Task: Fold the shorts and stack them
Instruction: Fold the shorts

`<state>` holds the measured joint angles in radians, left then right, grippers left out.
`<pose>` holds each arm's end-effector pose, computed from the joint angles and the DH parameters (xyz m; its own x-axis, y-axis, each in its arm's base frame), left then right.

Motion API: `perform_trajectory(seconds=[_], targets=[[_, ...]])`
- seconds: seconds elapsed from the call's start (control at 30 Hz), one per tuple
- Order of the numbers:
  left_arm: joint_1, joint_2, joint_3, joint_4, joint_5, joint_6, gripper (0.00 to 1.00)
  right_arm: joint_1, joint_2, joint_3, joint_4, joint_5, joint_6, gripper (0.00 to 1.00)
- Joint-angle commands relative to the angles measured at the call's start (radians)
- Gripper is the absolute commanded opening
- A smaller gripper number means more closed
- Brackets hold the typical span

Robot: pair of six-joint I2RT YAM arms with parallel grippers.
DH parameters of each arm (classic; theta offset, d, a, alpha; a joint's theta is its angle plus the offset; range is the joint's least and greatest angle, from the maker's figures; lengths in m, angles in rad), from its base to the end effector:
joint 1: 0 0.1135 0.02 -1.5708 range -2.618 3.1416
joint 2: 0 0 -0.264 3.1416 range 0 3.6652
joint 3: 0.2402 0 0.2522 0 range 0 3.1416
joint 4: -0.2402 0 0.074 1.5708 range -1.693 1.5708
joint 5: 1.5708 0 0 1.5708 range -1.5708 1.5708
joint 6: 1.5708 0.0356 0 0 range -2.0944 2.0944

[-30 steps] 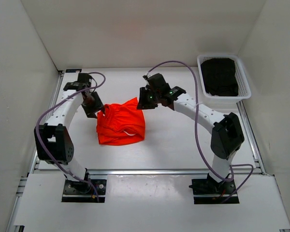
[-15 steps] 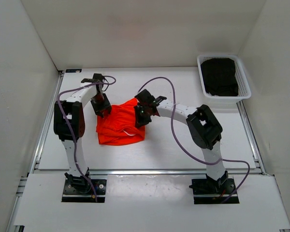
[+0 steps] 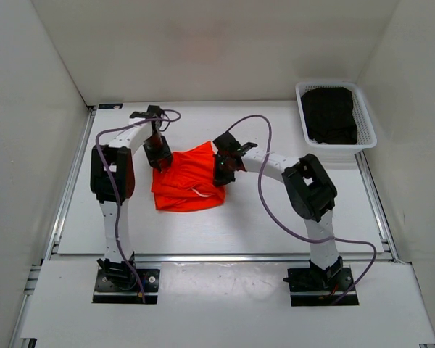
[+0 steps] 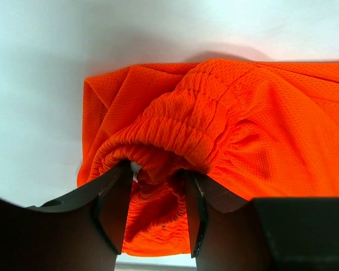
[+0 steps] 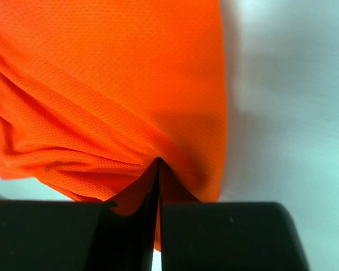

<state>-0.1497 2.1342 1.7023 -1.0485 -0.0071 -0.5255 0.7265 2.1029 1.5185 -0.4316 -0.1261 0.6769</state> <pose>0.4138 -0.0622 0.1795 -0.9264 -0.3676 -0.0816 -0.3655 0.9300 -0.0392 0.3326 0.3016 0.1630 -0.9391 -0.0032 -0.3437 -0.1543 0.8974 0.4133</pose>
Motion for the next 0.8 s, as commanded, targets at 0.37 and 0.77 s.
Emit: perform_trajectory(seconds=[0.37, 0.77], targets=[[-0.056, -0.262, 0.379, -0.206, -0.013, 0.062, 0.99, -0.032, -0.605, -0.052, -0.134, 0.525, -0.128, 1.00], [-0.047, -1.052, -0.245, 0.088, -0.046, -0.034, 0.99, -0.087, -1.061, -0.342, -0.358, 0.753, -0.070, 1.00]])
